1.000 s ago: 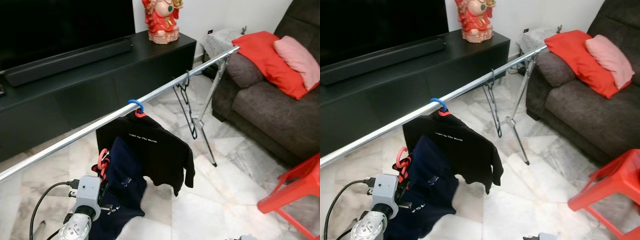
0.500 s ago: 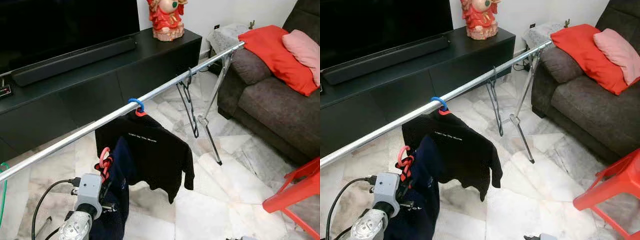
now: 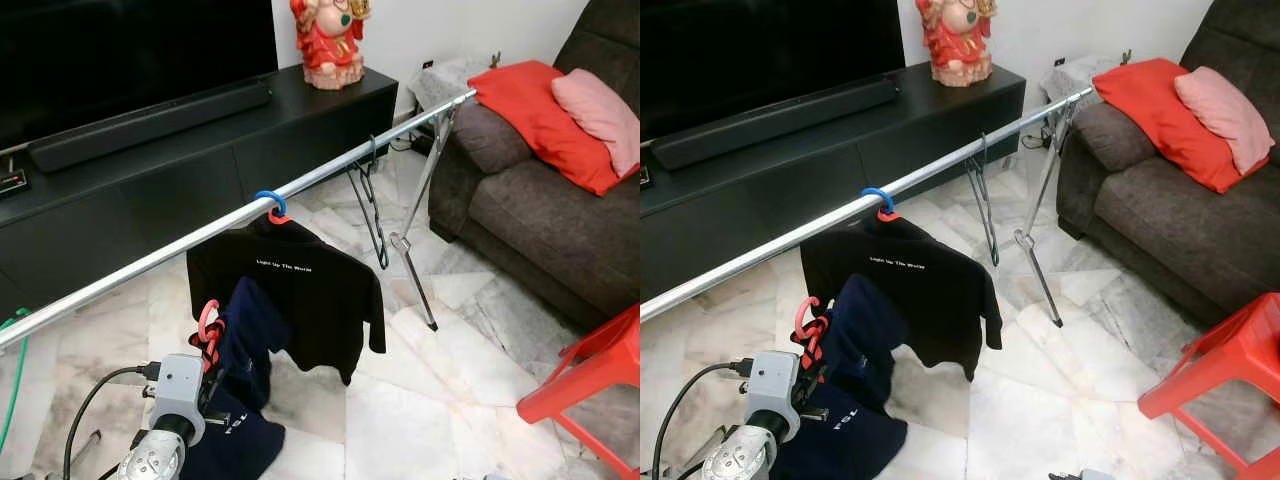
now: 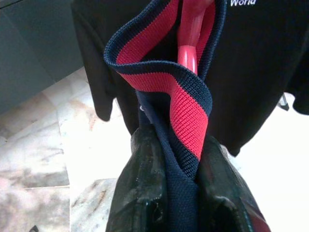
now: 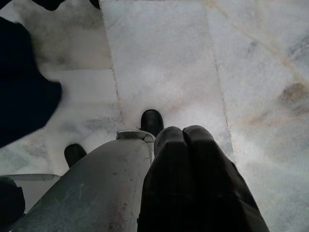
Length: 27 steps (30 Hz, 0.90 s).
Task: Hang hanger
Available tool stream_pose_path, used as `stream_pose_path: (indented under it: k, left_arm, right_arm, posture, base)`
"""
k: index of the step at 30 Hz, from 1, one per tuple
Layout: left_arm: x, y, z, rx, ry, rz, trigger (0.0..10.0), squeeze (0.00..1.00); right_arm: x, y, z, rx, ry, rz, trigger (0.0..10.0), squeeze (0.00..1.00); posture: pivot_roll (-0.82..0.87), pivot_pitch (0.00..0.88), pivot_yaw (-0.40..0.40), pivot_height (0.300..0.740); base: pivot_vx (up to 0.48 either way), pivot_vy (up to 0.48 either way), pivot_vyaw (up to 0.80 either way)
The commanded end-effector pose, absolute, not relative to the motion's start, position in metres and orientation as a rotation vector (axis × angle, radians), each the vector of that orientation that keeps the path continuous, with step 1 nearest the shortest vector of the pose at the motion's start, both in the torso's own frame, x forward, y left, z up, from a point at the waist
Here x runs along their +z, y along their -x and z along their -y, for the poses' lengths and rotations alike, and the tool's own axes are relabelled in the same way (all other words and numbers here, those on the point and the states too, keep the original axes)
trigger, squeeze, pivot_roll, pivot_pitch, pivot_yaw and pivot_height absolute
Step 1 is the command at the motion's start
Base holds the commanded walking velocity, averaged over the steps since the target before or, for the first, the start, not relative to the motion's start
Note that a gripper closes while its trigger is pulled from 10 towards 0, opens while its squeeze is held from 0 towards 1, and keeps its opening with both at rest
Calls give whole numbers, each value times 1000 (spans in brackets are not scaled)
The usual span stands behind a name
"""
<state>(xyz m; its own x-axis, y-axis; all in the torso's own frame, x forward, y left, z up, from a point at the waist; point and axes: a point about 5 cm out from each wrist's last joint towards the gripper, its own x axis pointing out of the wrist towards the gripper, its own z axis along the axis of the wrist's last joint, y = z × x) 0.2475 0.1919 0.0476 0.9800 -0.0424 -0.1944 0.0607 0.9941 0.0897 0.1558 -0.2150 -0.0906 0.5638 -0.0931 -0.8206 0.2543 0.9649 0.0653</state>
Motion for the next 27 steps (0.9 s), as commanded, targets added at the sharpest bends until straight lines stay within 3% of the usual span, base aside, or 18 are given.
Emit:
stream_pose_path:
  k: [1,27]
  left_arm:
    - [57,-250,-193,-48,-94,-153,10000,0]
    - [57,-247,-194,-28,-81,-152,10000,0]
  right_arm:
    - [-92,-151,216,-221,-201,-956,10000,0]
    - [-91,-153,218,-210,-197,-954,10000,0]
  posture:
    - [-9,129,43,740]
    - [-4,148,28,740]
  base:
    - [0,0,0]
    - [-292,0,0]
